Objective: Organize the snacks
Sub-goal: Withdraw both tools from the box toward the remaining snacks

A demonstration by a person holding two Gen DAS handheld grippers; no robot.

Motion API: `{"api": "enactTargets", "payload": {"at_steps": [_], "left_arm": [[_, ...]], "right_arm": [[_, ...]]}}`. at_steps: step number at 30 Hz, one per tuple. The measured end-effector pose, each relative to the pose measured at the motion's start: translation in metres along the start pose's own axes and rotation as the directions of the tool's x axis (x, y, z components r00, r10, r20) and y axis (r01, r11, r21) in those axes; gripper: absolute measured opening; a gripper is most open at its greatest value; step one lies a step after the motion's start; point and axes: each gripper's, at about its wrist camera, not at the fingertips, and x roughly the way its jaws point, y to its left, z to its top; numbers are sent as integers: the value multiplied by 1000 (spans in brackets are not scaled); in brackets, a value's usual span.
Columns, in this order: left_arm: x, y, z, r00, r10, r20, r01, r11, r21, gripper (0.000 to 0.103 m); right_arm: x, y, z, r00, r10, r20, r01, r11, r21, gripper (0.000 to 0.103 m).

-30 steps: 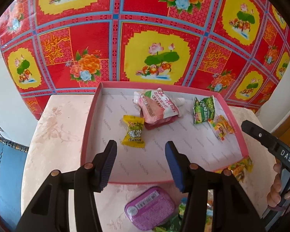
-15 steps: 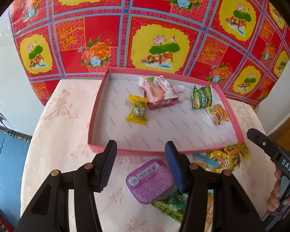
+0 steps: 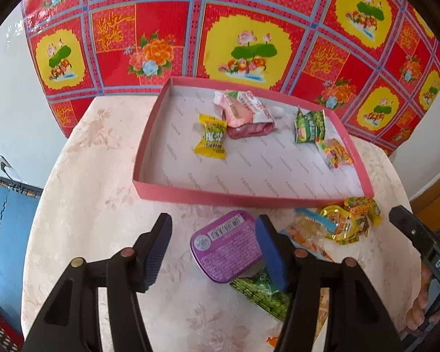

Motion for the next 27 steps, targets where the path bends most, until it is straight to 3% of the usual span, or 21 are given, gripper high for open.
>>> {"api": "enactTargets", "payload": {"at_steps": [9, 27], "left_arm": [[13, -8, -6, 999, 23, -28, -23, 1000, -8, 72], [27, -18, -5, 997, 70, -32, -70, 998, 0, 72]], "right_arm": [[-5, -12, -12, 1000, -22, -7, 22, 1000, -14, 49], [3, -36, -21, 999, -25, -33, 26, 999, 30, 49]]}}
